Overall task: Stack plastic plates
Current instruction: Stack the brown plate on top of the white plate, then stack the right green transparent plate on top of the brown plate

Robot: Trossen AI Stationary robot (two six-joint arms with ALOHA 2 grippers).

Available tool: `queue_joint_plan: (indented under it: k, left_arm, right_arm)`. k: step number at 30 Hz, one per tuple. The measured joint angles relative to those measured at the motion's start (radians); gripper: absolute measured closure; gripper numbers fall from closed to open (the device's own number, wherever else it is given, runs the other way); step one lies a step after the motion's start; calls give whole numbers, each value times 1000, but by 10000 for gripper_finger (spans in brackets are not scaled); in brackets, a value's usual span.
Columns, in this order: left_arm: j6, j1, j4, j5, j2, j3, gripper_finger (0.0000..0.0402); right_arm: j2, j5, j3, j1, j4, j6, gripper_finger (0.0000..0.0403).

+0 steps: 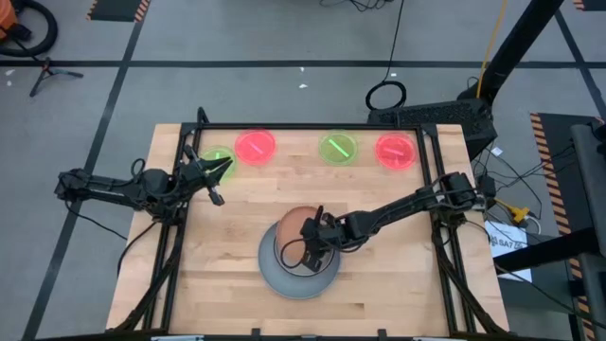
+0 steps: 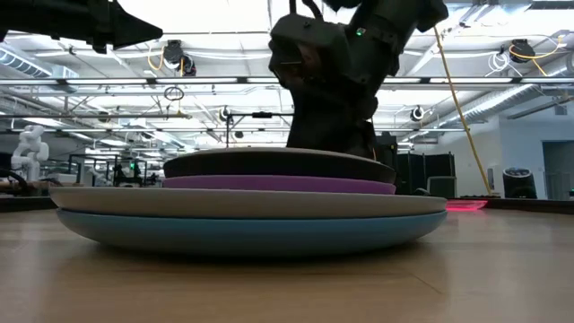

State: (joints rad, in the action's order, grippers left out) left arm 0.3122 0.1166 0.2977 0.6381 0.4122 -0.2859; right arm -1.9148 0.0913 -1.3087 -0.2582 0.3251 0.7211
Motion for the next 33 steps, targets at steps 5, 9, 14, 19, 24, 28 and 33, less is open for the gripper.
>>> queue_joint_plan:
  k: [5,9,14,19,24,28,33]
  left_arm:
    - [0,0,0,0,0,0,353]
    - [0,0,0,0,0,0,353]
    - [-1,0,0,0,0,0,353]
    - [-1,0,-1,0,0,0,353]
    - [-2,0,-1,0,0,0,353]
    - [-2,0,-1,0,0,0,353]
    - [0,0,-2,0,0,0,353]
  right_arm:
    - [10,-18,1,-9,-21,-8,342]
    - [18,-19,2,-18,-31,-17,344]
    - [30,-19,2,-25,-34,-25,344]
    - [74,16,2,-25,-25,-31,344]
    - [126,172,2,-23,27,-77,344]
    - [160,322,2,-6,89,-81,344]
    - [191,380,2,68,140,-79,344]
